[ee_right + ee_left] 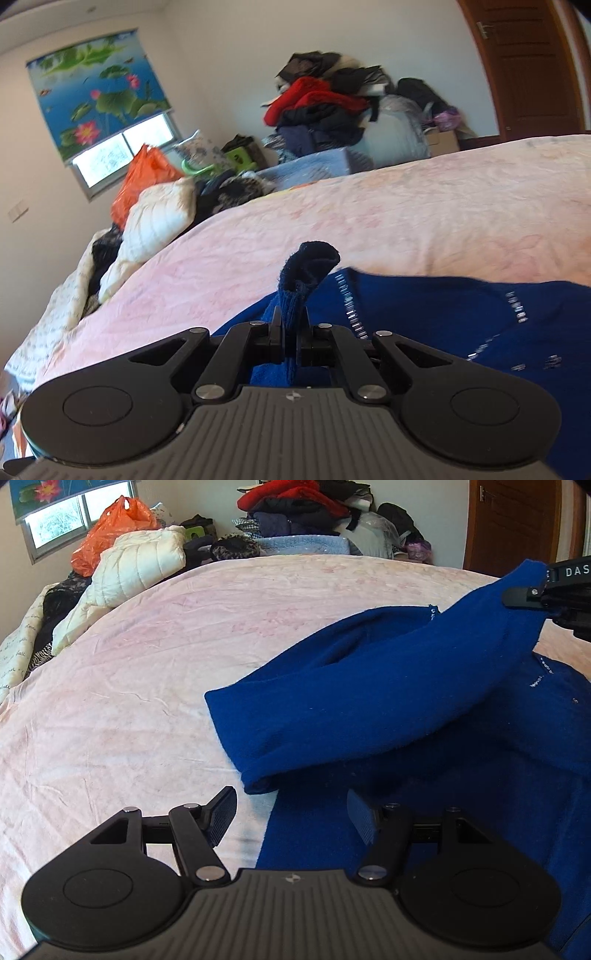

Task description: Fold small clothes

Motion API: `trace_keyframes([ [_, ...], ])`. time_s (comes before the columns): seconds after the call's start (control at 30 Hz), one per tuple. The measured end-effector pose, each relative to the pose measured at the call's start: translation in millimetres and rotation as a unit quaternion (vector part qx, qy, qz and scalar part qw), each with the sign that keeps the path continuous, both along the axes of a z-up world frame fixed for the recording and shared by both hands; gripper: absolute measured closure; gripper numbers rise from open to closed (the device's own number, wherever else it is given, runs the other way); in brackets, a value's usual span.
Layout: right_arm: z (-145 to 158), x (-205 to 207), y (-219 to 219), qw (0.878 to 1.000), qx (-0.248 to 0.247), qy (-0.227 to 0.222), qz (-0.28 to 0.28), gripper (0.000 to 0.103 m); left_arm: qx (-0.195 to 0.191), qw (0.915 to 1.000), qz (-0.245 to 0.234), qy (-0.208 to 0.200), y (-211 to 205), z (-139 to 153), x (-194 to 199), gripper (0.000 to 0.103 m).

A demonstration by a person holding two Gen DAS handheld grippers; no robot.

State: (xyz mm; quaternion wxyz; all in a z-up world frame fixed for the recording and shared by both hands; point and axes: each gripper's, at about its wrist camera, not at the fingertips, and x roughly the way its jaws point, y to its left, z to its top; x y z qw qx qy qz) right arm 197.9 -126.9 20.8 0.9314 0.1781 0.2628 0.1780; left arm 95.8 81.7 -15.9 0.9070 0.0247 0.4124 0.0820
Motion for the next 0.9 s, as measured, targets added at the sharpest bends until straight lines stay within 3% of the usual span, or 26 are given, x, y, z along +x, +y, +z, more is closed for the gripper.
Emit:
trace_keyframes([
  [0.5, -32, -34, -121, 0.991, 0.034, 0.008, -0.133, 0.097, -0.012, 0.9994, -0.026, 0.021, -21, -7, 13, 0.037],
  [0.9, -70, -53, -162, 0.983, 0.044, 0.039, -0.175, 0.097, -0.012, 0.9992, -0.024, 0.029, -28, -11, 14, 0.037],
])
